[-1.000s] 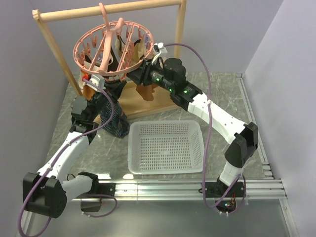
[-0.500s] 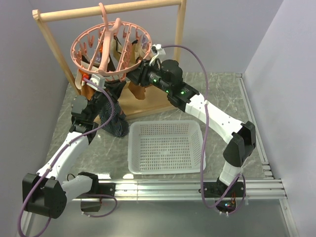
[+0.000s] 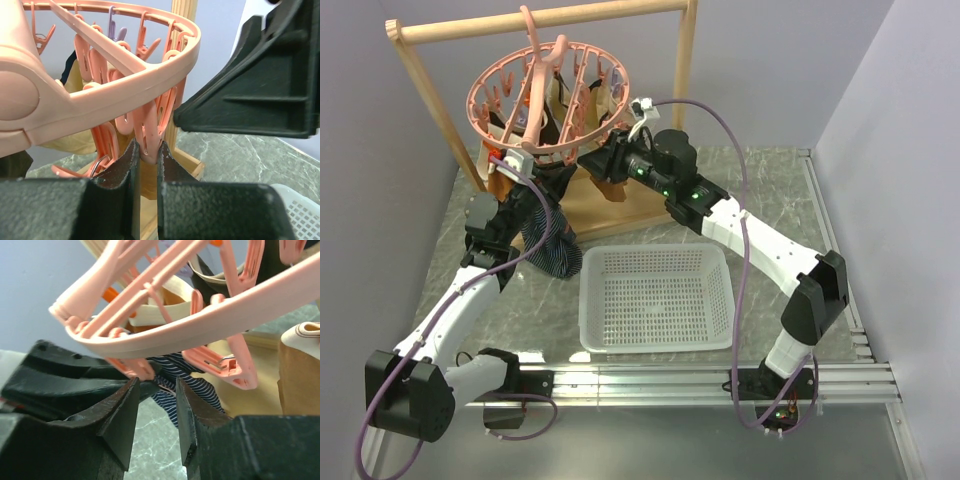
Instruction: Clip the underwear to the hanger
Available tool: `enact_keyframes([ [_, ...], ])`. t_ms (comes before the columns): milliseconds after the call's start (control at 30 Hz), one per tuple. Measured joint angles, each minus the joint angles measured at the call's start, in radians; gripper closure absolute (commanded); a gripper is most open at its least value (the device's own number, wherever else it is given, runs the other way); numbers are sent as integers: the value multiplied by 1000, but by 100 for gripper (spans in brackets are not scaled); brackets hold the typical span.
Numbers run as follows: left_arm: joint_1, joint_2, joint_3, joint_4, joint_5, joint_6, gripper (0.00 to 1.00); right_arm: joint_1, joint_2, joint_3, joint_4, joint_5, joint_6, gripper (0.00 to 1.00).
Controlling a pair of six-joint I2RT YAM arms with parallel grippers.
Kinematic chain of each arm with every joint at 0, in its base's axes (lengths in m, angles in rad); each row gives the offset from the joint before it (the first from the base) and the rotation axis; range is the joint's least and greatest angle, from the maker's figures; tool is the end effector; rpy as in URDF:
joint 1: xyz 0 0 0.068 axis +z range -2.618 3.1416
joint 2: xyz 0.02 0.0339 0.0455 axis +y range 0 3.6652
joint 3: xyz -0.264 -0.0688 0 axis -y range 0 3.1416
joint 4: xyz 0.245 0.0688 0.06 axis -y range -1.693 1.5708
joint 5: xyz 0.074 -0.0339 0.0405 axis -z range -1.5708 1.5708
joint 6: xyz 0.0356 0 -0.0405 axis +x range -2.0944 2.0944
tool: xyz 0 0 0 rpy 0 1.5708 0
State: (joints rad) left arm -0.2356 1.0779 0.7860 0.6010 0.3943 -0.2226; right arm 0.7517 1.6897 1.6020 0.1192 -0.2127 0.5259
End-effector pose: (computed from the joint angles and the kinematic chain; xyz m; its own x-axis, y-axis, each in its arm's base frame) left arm 0.2387 -0.0714 0.3655 0.1624 -0.2486 -0.9549 0.6226 0.7766 -0.0963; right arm 0.2939 0.2850 0.4174 -0.3926 0.3047 -0.8678 -0.7222 0.4822 0.4960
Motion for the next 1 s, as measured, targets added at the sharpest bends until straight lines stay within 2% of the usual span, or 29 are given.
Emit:
enact_keyframes([
  [233, -1, 0, 2, -1, 0, 0, 100, -1, -19, -19, 60, -23, 10, 58],
  [700, -2, 0, 6, -6, 0, 1, 100, 12, 7, 35, 58, 9, 16, 62],
  [900, -3, 0, 10, -9, 2, 1, 100, 30, 29, 59, 38, 33, 12, 67],
  [1000, -3, 0, 11, -13, 8, 5, 100, 37, 43, 73, 24, 50, 9, 76],
])
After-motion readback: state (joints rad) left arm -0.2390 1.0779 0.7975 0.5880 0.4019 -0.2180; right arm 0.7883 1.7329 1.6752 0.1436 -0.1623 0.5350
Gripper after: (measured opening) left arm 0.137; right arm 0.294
